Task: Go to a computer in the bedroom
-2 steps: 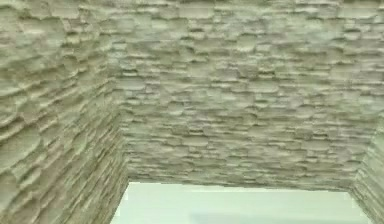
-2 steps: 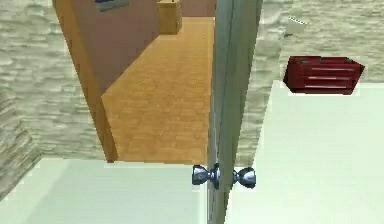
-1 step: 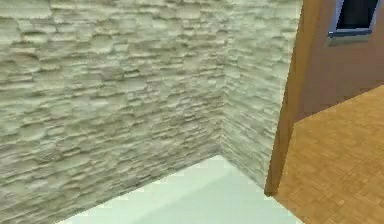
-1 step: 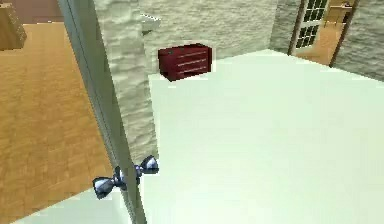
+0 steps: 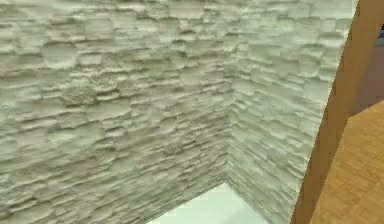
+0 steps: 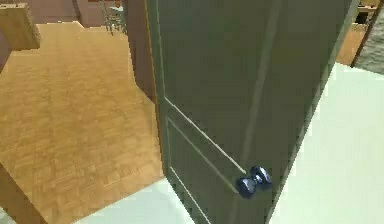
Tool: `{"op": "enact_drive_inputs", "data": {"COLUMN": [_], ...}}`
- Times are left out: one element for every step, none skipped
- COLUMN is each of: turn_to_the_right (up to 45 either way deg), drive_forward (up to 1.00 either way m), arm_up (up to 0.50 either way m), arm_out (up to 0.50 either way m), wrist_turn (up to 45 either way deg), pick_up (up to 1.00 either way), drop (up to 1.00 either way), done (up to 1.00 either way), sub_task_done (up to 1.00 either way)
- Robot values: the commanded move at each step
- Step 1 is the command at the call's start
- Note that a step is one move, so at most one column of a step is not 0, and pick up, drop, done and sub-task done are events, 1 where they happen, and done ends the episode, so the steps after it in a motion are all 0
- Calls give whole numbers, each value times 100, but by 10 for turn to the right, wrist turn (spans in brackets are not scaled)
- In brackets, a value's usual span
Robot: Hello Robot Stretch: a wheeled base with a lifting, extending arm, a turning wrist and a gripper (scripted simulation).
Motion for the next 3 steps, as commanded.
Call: {"op": "enact_drive_inputs", "data": {"turn_to_the_right": [450,60,0], "drive_forward": [0,0,65], "arm_up": [0,0,0], "arm_out": [0,0,0], "wrist_turn": [0,0,0], "pick_up": [0,0,0], "drop": [0,0,0], "done": [0,0,0], "sub_task_done": [0,0,0]}}
